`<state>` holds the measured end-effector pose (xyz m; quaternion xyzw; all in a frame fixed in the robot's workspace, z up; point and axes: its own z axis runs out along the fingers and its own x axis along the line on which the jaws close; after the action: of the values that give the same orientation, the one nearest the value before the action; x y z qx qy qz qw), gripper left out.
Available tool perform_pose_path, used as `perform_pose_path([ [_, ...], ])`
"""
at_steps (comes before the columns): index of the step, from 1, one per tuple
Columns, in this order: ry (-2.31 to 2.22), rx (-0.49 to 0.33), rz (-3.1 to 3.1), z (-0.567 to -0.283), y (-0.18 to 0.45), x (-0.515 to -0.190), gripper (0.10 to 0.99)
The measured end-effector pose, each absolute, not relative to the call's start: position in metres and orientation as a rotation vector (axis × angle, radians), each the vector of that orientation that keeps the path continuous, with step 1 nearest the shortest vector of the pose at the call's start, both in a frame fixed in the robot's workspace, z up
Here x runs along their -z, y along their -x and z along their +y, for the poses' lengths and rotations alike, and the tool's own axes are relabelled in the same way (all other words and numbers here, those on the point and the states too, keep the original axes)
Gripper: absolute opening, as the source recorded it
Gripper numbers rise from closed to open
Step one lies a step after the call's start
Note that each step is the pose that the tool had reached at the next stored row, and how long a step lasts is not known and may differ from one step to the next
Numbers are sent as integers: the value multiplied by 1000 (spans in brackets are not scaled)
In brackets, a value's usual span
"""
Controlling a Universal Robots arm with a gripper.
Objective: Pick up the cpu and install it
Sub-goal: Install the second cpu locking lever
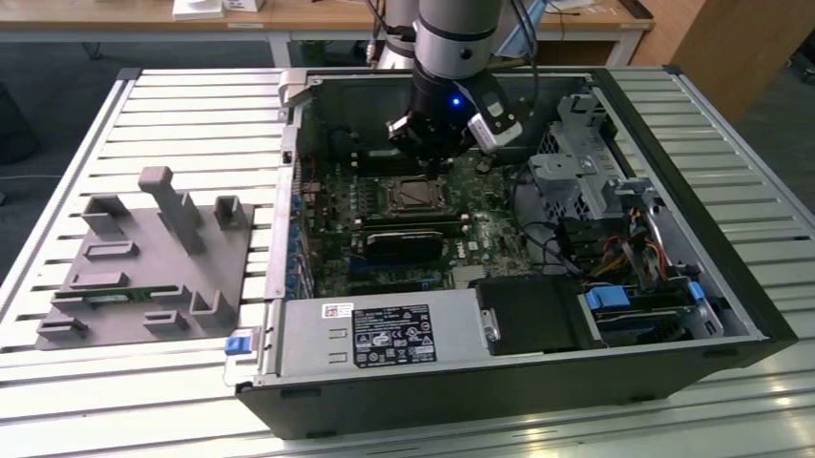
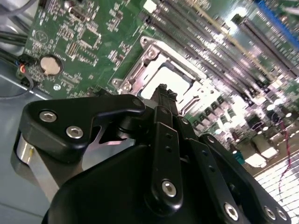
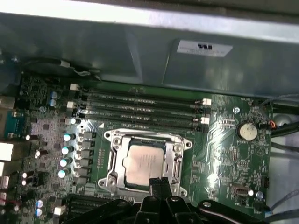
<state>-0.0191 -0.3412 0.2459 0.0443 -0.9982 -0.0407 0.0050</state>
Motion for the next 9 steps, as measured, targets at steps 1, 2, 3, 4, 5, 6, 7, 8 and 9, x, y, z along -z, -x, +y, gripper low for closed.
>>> perform_pose_path([
  [1, -139, 128, -3126, -343, 19, -246, 106],
  [2, -139, 128, -3126, -346, 19, -246, 106],
  [3, -139, 128, -3126, -347, 19, -246, 106],
  [4, -139, 128, -3126, -349, 19, -246, 106],
  [5, -138, 127, -3126, -349, 19, -246, 106],
  [6, -137, 128, -3124, -350, 19, -246, 106],
  [7, -134, 128, -3121, -350, 19, -246, 106],
  [8, -130, 128, -3118, -350, 19, -246, 106],
  [9, -121, 128, -3117, -350, 19, -246, 106],
])
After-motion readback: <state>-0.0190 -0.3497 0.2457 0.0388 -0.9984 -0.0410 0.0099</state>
